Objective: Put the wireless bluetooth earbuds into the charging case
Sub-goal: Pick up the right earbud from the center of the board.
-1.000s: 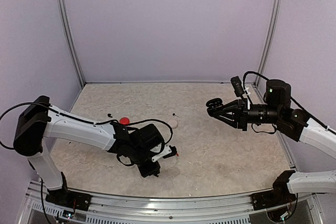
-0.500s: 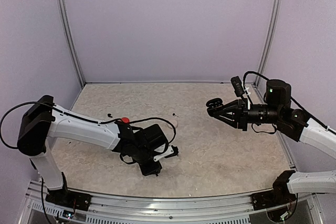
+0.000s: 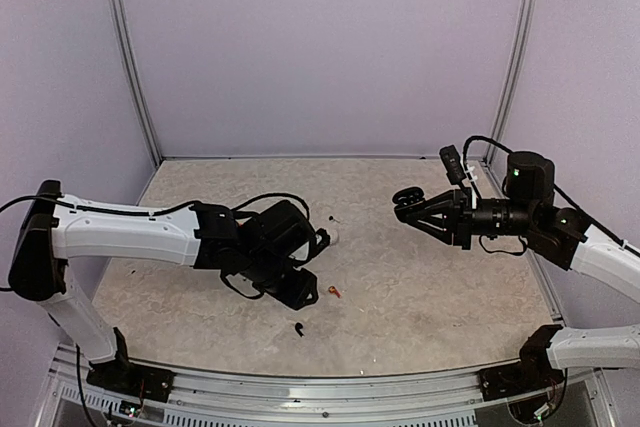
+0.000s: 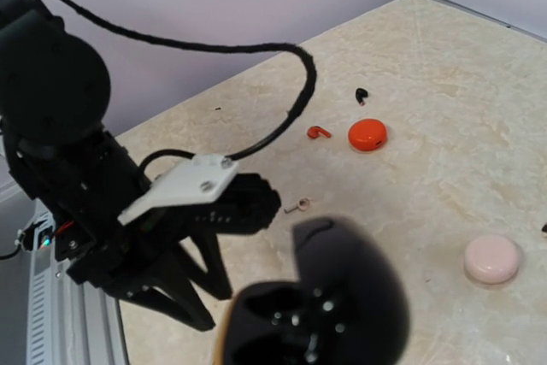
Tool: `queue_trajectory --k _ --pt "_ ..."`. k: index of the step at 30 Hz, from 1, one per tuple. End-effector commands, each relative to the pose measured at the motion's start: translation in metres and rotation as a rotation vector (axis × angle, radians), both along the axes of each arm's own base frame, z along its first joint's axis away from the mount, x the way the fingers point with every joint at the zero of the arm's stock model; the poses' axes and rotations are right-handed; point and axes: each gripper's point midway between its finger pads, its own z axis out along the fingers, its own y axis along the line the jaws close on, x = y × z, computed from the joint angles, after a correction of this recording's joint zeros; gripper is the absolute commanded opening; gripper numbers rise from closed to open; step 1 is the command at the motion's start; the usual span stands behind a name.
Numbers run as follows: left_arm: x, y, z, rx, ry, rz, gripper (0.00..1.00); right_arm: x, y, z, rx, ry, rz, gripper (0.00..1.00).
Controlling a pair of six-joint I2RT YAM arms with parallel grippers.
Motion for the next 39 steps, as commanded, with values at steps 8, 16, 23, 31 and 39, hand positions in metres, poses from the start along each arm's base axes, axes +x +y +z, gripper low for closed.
queue_trajectory --k 8,16,23,31,39 --pt "-0.026 0.029 -0.025 0.016 0.332 0.5 0.29 -0.003 -0.003 0.012 0.021 -0.034 0.003 0.0" --pt "-0.017 0.026 -0.045 0.092 0.345 0.588 0.28 -0.006 -0.006 0.013 0.021 -0.043 -0.004 0.0" --pt "-0.007 0.029 -0.059 0.154 0.322 0.621 0.31 -0.007 -0.009 0.013 0.016 -0.054 -0.011 0.0" --pt "-0.006 0.025 -0.074 0.187 0.334 0.612 0.31 -0.008 -0.009 0.011 0.011 -0.058 -0.012 0.0" --pt "-0.009 0.024 -0.088 0.217 0.347 0.598 0.28 -0.006 -0.009 0.009 0.002 -0.061 -0.014 0.0"
